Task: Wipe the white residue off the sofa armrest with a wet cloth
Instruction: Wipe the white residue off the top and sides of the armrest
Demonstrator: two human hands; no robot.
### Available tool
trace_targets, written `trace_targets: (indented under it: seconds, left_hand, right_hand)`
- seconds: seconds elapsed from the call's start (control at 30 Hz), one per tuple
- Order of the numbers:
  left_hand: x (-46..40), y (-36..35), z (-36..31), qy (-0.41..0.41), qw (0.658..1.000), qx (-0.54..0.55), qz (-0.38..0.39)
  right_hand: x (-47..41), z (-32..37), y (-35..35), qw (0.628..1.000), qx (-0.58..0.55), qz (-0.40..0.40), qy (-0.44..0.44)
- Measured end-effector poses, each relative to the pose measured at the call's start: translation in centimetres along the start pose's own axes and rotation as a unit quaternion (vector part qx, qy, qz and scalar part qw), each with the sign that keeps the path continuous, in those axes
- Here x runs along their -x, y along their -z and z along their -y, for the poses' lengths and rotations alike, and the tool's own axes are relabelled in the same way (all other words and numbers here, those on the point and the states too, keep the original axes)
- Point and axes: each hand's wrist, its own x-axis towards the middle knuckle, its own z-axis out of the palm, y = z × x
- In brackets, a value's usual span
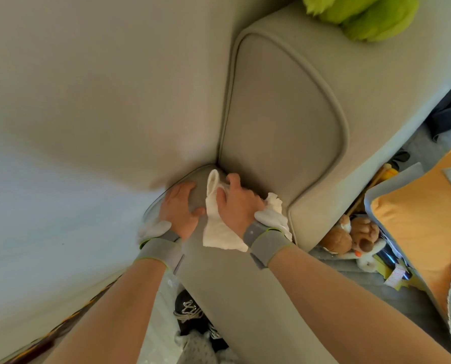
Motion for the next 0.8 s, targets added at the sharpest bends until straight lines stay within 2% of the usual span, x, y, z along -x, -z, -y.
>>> trace_targets:
  seconds: [0.1,0.2,0.27,0.37,0.5,0.6,0.73,0.8]
  left_hand:
    - [-0.1,0.0,0.2,0.001,1.000,0.022,-0.008]
    - [0.0,-0.1,0.4,-0.003,0.999,0.042,-0.017]
    - [0.1,0.0,0.4,-0.003,0.999,0.046,-0.013]
    - [0.1,0.0,0.5,-0.005,0.998,0.052,-0.019]
    - [-0.1,-0.4,0.7,-0.002,0.998,0.054,-0.028]
    - [-0.2,-0.5,0.6,-0.009,0.997,0.065,-0.037]
    - [-0.2,-0.5,0.7,-0.010,0.997,0.067,-0.045]
    - [-0.2,-0.5,0.6,-0.010,0.997,0.064,-0.041]
  right_hand:
    - [1.2,-1.5,-0.4,0.992,0.026,0.060,0.112]
    - [1.0,-2.4,-1.3,0.972,0.127,0.144,0.139]
    - [0.1,-2.0,-1.7,0.970,0.150,0.155,0.109]
    - [-1.8,-0.6,-1.4,0.978,0.130,0.160,0.010]
    - [-4.8,1.3,0.3,0.960,0.045,0.259,-0.096]
    - [-6.3,2.1,0.8,0.962,0.001,0.254,-0.097]
    - [-6.6,2.5,0.6,0.962,0.073,0.255,-0.057]
    - [-6.0,2.9,0.6,0.964,0.072,0.245,-0.079]
